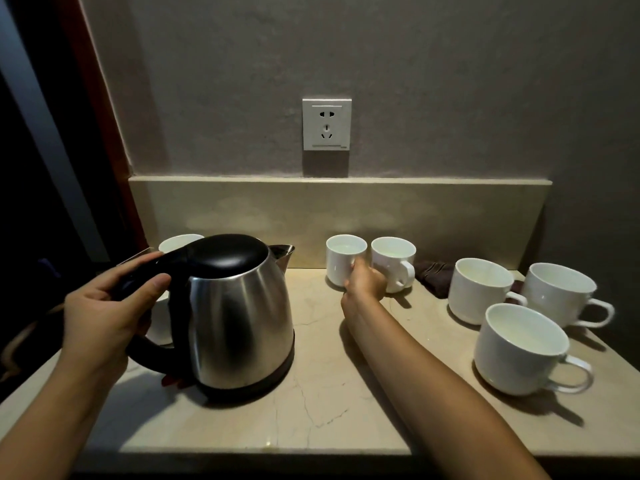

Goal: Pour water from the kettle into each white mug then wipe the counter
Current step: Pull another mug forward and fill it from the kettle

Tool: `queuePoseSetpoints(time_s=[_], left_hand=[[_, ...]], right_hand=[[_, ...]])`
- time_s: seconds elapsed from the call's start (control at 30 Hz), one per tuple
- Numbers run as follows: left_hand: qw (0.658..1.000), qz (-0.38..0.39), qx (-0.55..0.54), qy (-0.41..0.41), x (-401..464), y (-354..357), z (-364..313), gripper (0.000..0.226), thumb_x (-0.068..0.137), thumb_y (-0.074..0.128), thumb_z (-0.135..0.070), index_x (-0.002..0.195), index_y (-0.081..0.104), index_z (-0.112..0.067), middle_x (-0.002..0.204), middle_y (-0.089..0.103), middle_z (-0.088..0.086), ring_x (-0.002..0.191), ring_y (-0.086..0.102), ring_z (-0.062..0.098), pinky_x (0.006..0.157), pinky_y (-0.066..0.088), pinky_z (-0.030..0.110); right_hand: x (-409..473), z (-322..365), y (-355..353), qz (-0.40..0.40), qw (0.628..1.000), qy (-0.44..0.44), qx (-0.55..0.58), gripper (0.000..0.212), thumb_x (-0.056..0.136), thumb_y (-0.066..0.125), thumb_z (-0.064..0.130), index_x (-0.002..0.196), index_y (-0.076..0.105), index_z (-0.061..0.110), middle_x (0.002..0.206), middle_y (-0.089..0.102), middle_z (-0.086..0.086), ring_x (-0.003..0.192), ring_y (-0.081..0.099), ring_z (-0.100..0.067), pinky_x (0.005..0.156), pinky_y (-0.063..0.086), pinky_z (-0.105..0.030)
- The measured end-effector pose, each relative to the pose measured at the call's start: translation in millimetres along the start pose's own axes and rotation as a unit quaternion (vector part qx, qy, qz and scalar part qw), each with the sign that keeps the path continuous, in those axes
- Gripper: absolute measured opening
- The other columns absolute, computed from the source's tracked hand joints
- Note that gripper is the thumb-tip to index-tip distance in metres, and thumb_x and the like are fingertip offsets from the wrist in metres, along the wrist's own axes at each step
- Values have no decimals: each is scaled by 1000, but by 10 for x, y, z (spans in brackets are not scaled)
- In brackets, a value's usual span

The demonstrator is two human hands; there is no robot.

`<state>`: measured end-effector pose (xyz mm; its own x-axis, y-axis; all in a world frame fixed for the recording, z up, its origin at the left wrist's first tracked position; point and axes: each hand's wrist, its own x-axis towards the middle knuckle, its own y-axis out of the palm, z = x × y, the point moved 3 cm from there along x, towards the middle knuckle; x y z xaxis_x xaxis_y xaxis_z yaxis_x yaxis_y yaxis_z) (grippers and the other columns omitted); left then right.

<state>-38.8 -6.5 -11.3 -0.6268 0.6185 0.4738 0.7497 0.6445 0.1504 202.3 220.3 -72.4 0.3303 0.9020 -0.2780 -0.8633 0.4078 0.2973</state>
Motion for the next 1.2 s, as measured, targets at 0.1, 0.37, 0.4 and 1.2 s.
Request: queuePoseSetpoints(time_s=[0.1,0.37,0.4,1.2], left_hand=[[1000,-1,-4,3,-3,4,-8,33,83,66,-4,115,66,-15,54,64,-12,41,44,-1,40,33,12],[1000,1,-4,-22,1,5,-29,35,87,63,1,117,66,-16,60,67,-14,45,51,-1,43,38,11],[1000,2,0,-25,-2,5,-33,34,87,63,1,116,66,-16,60,67,-14,44,50,-1,43,38,11],[995,-98,31,-9,-343,-508,-382,26,66,72,-21,87,79,-35,66,68,-8,65,52,22,49,41,19]], right_hand=[[24,-6,13,1,1000,1,-5,35,82,59,43,59,55,17,61,58,7,59,53,-13,68,43,-34],[21,41,48,7,1000,-2,-28,34,88,57,36,61,55,15,64,56,3,74,57,-28,72,45,-34],[21,49,43,10,999,-4,-34,33,88,56,35,63,57,13,65,57,1,74,58,-29,72,47,-36],[-644,-50,791,345,923,33,-166,11,86,47,10,90,56,15,73,45,-2,65,41,-14,49,39,-23]])
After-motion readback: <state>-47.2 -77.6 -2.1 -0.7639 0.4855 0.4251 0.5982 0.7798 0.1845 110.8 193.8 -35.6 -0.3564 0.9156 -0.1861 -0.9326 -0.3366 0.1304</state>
